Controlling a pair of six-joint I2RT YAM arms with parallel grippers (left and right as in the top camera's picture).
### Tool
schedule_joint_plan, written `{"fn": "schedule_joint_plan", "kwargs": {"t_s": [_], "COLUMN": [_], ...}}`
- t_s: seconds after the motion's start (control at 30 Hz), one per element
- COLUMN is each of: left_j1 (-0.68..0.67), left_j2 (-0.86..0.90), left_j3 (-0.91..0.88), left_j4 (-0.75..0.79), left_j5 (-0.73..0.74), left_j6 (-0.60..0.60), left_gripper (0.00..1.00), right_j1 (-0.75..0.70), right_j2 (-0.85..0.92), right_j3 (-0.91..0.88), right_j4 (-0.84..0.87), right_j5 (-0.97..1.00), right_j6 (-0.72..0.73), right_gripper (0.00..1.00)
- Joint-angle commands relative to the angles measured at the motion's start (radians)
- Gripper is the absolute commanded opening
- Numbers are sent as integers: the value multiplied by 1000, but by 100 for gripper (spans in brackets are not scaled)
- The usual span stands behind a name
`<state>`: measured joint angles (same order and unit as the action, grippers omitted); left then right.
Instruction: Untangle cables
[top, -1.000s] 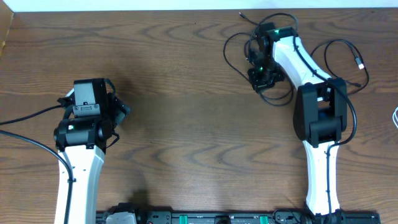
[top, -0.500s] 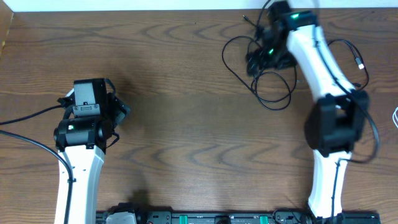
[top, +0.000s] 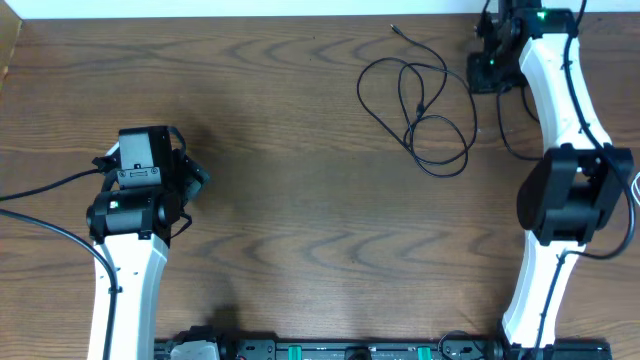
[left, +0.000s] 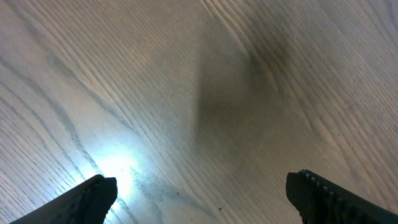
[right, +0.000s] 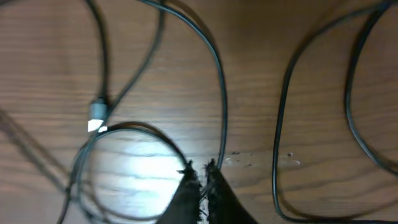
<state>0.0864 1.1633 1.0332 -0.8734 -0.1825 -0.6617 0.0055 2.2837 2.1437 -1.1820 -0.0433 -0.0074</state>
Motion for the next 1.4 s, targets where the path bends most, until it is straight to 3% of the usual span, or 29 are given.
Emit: {"fn": "schedule_joint_plan", "kwargs": {"t_s": [0.0,0.23,0.77,0.97,1.37], "left_j1": [5,5,5,5,5], "left_j2": [6,6,6,6,6], "left_j3": [16,16,16,16,16], "left_j4": [-5,-5,-5,-5,-5], "left_j5": [-13,-13,-13,-13,-13], "left_j6": [-10,-10,-10,-10,-10], "left_gripper": [94,94,94,94,94], "right_j1": [-13,-27,-43,-71,-150], "right_j2": [56,138,219,232,232], "right_j3": [-7,-7,-17,-32,-32], "right_j4": [5,29,39,43,52], "right_j5": [15,15,16,84,29], "right_j6": [18,81,80,76,-4], "right_gripper": [1,1,1,1,1]}}
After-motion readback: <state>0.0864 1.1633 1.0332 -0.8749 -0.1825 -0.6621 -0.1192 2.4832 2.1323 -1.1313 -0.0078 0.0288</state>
